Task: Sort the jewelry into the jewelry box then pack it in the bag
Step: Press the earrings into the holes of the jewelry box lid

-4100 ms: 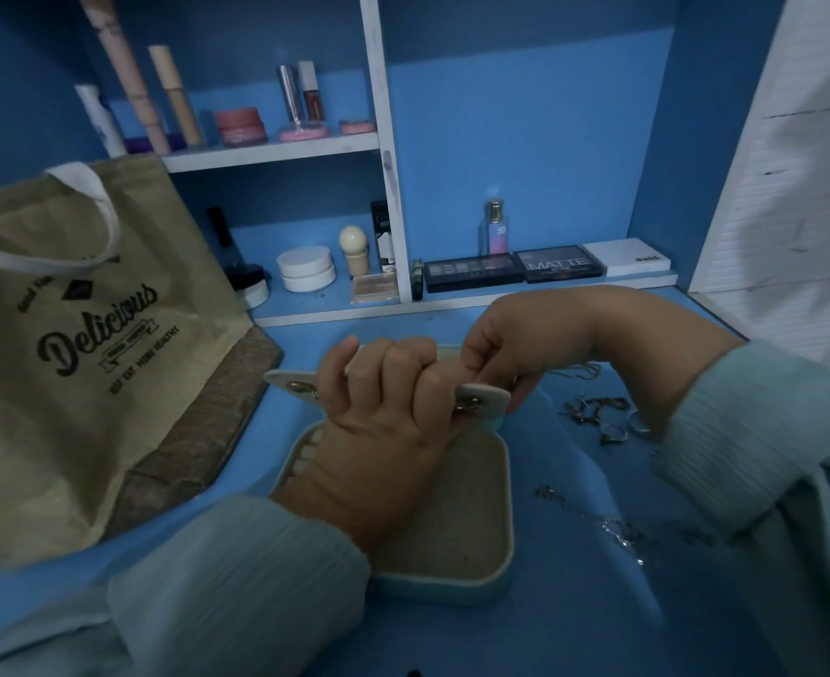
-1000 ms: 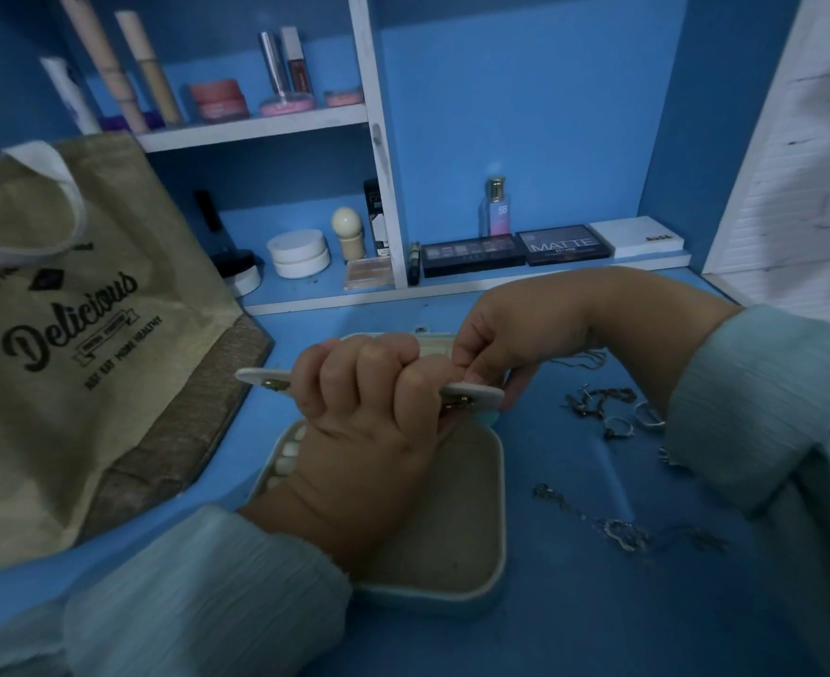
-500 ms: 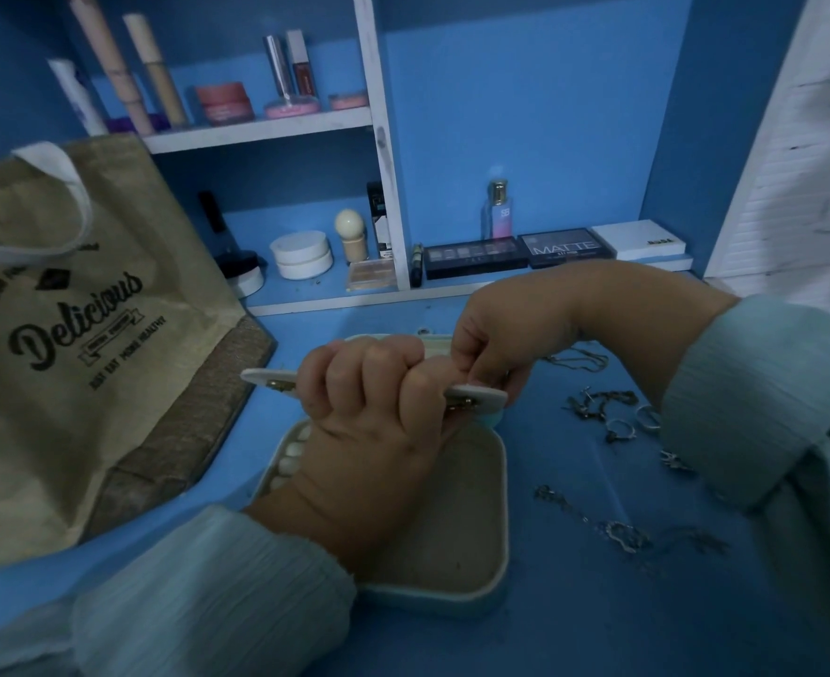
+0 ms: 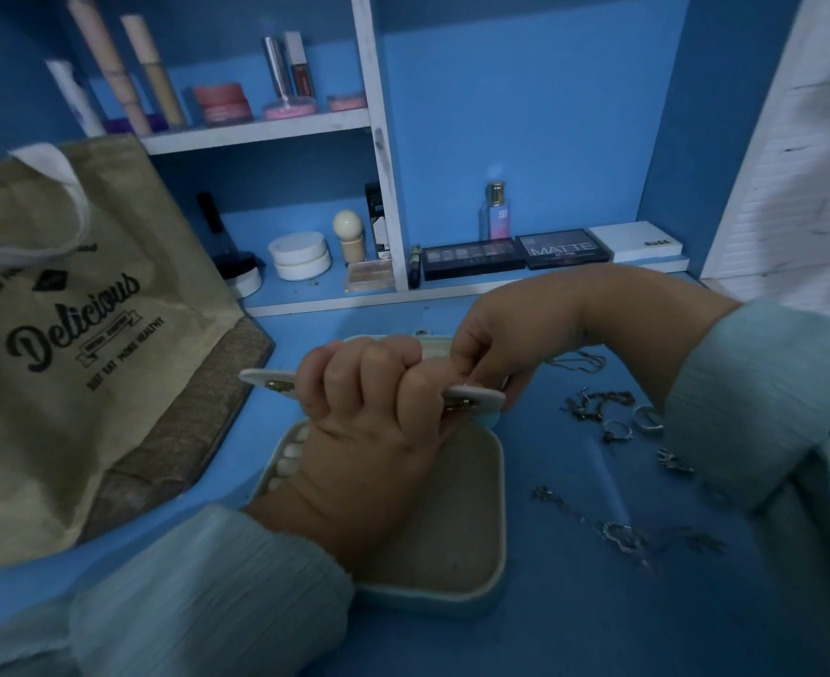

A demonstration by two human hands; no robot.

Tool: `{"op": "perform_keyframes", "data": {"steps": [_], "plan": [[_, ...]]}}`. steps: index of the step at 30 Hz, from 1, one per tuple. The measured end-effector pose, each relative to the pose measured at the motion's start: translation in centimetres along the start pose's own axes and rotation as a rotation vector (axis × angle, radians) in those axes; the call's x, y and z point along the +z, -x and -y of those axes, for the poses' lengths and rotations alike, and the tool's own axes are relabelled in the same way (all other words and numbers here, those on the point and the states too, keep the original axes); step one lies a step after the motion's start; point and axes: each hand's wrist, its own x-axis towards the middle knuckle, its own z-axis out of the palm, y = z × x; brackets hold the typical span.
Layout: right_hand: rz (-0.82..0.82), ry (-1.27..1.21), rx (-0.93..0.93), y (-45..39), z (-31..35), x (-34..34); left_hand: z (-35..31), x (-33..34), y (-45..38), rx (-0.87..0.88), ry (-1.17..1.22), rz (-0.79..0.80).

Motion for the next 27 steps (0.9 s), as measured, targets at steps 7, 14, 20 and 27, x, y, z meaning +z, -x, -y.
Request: {"op": "perform_keyframes", "data": {"steps": [7,14,20,27], "plan": [[0.001,-0.078,0.011,0.2,-0.6,0.0,0.0,0.1,-0.1,0.005,-0.01,-0.022],[0.002,-0.11,-0.005,0.1,-0.9,0.2,0.0,0.1,0.1,-0.01,0.049,0.002],[-0.001,-0.02,-0.018,0.3,-0.3,0.2,0.0,0.0,-0.1,0.015,0.003,-0.013],[0.004,0.001,-0.038,0.5,0.0,0.3,-0.2,0.1,-0.2,-0.007,0.005,-0.041]]}}
